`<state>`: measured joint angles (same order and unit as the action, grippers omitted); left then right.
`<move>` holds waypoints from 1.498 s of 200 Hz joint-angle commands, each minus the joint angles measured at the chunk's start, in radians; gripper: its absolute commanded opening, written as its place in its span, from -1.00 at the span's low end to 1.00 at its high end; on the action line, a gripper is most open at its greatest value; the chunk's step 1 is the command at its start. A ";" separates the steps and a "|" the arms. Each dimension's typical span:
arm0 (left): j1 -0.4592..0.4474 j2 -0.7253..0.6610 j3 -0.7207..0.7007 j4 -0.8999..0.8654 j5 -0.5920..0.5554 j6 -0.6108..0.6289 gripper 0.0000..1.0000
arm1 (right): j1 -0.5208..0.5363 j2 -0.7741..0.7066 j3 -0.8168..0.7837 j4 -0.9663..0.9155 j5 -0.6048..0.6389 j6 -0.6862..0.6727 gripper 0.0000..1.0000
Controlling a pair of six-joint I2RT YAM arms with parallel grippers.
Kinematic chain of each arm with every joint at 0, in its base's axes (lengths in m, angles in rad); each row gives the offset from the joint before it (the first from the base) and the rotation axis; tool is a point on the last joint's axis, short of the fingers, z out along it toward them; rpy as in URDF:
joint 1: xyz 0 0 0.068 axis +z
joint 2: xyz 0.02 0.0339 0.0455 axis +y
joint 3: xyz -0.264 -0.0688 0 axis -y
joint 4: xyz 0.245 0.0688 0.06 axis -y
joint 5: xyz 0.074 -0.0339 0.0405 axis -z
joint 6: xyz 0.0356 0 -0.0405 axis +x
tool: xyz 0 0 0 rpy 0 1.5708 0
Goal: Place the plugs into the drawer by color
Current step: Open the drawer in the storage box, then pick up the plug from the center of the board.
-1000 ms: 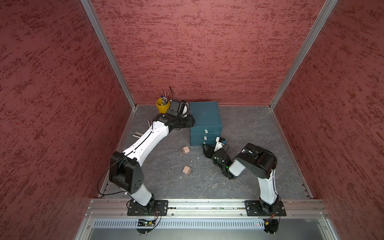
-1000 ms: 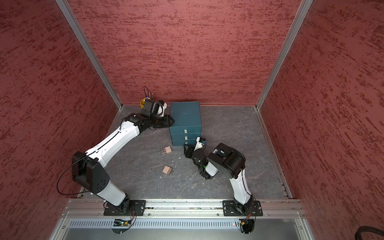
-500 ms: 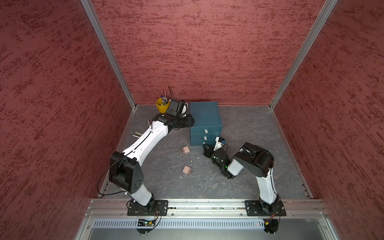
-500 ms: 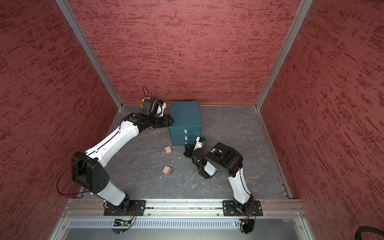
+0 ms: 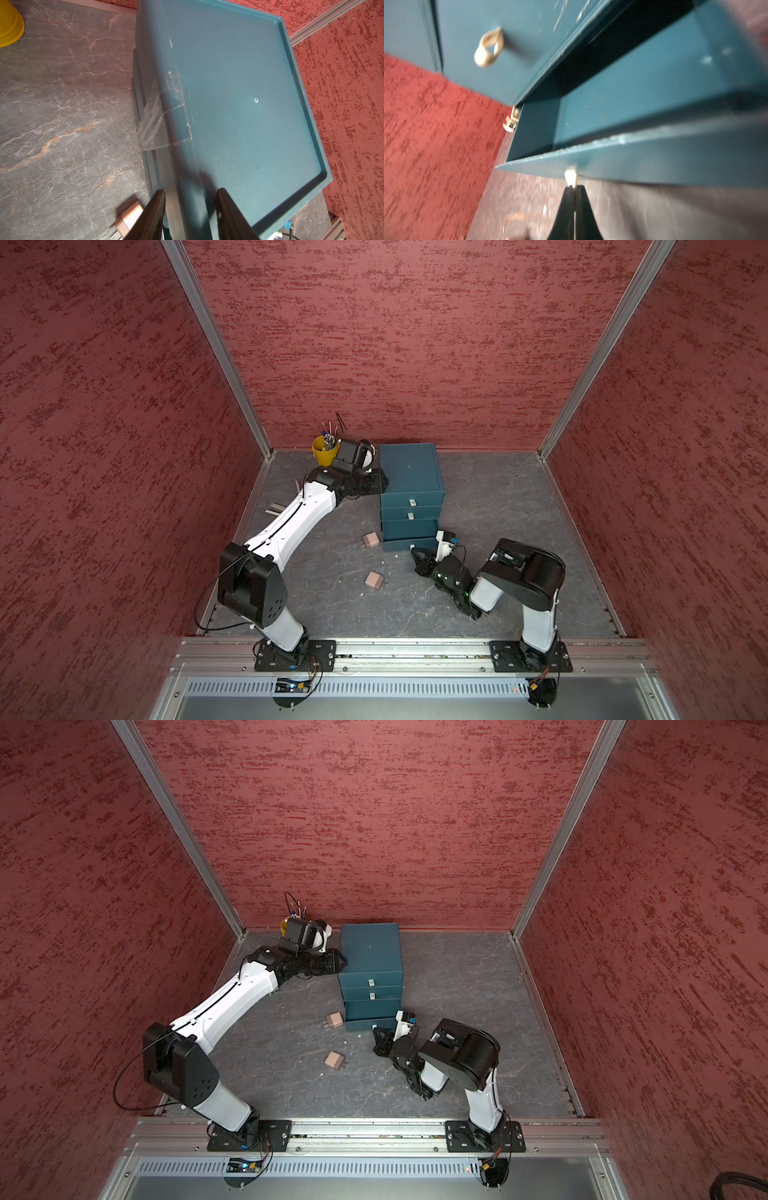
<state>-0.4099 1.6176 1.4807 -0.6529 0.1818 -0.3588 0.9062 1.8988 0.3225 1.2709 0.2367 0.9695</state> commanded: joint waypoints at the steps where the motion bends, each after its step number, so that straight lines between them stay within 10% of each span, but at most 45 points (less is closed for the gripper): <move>1: 0.008 0.013 -0.031 -0.050 -0.031 0.008 -0.12 | 0.050 -0.139 -0.089 -0.171 0.105 0.007 -1.00; 54: 0.011 0.005 -0.037 -0.045 -0.034 0.009 -0.11 | 0.158 -0.514 -0.073 -0.699 0.146 -0.018 -1.00; 171: 0.014 0.024 -0.010 -0.048 -0.030 0.004 0.03 | 0.273 -0.470 0.018 -0.854 0.142 0.008 -1.00; 197: 0.014 -0.018 -0.004 -0.048 -0.037 -0.009 0.26 | 0.286 -0.573 0.076 -1.078 0.171 -0.019 0.22; 247: 0.013 -0.126 0.092 -0.091 -0.068 -0.031 0.34 | 0.301 -0.879 0.177 -1.564 0.302 -0.090 0.48; 268: 0.012 -0.182 0.126 -0.126 -0.095 -0.039 0.34 | 0.301 -0.906 0.282 -1.776 0.371 -0.115 0.97; 299: 0.013 -0.300 0.105 -0.157 -0.140 -0.051 0.39 | 0.301 -0.858 0.479 -2.215 0.698 0.185 0.97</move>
<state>-0.4019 1.3998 1.5833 -0.7536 0.0937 -0.3943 1.2018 1.0107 0.6754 -0.5011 0.6392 0.9474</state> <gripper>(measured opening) 0.688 0.984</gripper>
